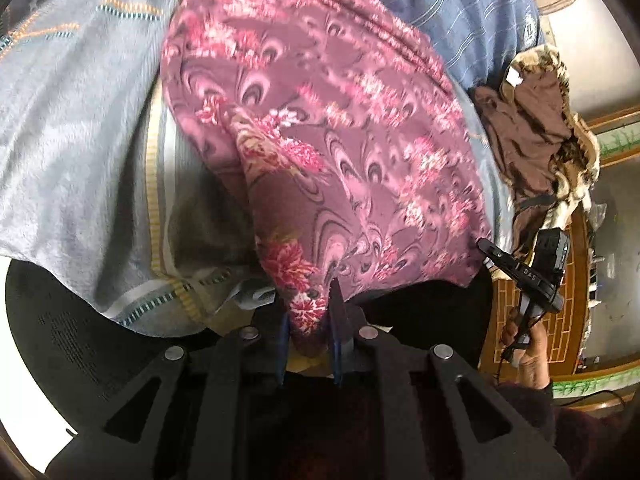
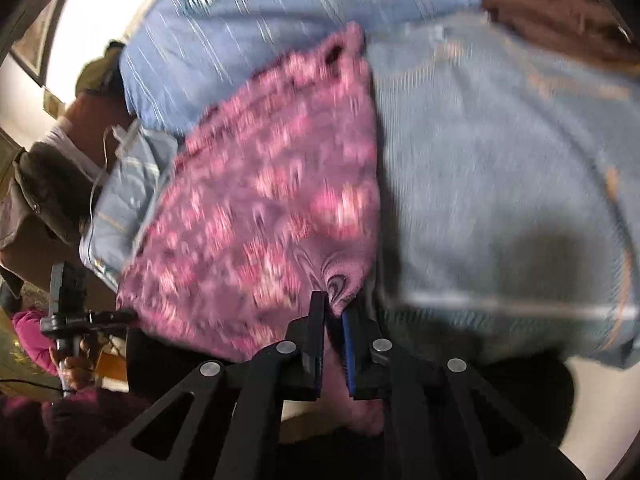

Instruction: Fold small clothes

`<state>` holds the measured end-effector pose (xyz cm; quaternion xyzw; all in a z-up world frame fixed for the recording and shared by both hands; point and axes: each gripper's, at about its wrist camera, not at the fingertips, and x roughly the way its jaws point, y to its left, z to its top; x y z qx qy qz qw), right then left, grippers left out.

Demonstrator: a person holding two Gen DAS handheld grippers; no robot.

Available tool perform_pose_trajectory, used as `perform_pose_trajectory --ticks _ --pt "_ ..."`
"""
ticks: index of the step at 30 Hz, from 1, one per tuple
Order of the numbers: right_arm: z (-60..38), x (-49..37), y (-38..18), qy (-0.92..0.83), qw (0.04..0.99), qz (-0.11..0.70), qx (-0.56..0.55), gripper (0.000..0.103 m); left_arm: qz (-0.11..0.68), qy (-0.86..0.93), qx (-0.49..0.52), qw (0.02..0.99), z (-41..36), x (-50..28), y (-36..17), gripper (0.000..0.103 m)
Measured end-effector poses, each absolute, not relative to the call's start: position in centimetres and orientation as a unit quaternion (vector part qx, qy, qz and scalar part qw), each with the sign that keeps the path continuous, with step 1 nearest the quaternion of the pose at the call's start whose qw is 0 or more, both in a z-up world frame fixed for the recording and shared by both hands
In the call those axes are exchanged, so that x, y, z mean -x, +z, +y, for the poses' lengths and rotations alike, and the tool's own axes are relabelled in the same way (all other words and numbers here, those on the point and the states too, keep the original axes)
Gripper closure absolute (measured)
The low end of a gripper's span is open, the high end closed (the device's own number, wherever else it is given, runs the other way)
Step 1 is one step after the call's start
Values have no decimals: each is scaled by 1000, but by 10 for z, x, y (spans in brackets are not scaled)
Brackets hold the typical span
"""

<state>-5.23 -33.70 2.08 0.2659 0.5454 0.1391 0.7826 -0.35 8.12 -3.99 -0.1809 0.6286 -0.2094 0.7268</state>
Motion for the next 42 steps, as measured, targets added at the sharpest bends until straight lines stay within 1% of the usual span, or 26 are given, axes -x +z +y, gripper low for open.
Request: perform_pose_trajectory --ticks 1,2,3,5,6,7,8,9,11,13,16,19,21,25,30,34,42 --pt "-334 54 17 143 779 551 -263 81 630 -210 175 727 81 4 -41 89" --pt "-331 55 16 144 780 554 -254 79 630 -210 171 728 81 5 -43 88" --pt "-329 56 15 144 781 556 -246 75 631 -208 166 729 80 4 -44 82" --pt "-325 56 13 144 783 560 -230 75 632 -203 164 730 81 1 -47 70" --pt "-324 56 12 144 783 563 -222 76 632 -200 167 730 82 0 -49 70" --pt "-321 55 11 142 784 567 -211 80 633 -199 171 728 82 -2 -52 71" --pt "-318 56 12 143 785 570 -194 84 634 -201 172 727 82 -3 -53 87" --pt "-316 55 13 143 788 571 -181 99 634 -203 171 727 83 -4 -53 93" --pt "-313 60 20 158 789 570 -168 99 628 -207 162 732 82 -1 -48 93" --pt "-314 67 32 179 788 560 -182 99 617 -216 161 739 85 4 -37 93" --pt "-323 73 58 214 783 527 -252 99 594 -239 188 745 94 9 -13 93" --pt "-338 68 81 242 780 471 -334 99 555 -252 204 766 100 6 20 93" --pt "-344 58 89 256 775 435 -381 99 529 -259 223 777 106 -4 40 93" --pt "-349 24 96 267 769 378 -441 99 500 -251 241 793 117 -31 57 93" --pt "-355 -28 100 264 776 341 -460 99 480 -224 263 806 128 -88 66 93" --pt "-362 -79 96 250 782 323 -471 99 480 -201 257 815 132 -145 62 93" --pt "-370 -190 43 208 762 338 -512 99 507 -155 250 810 116 -275 30 93"
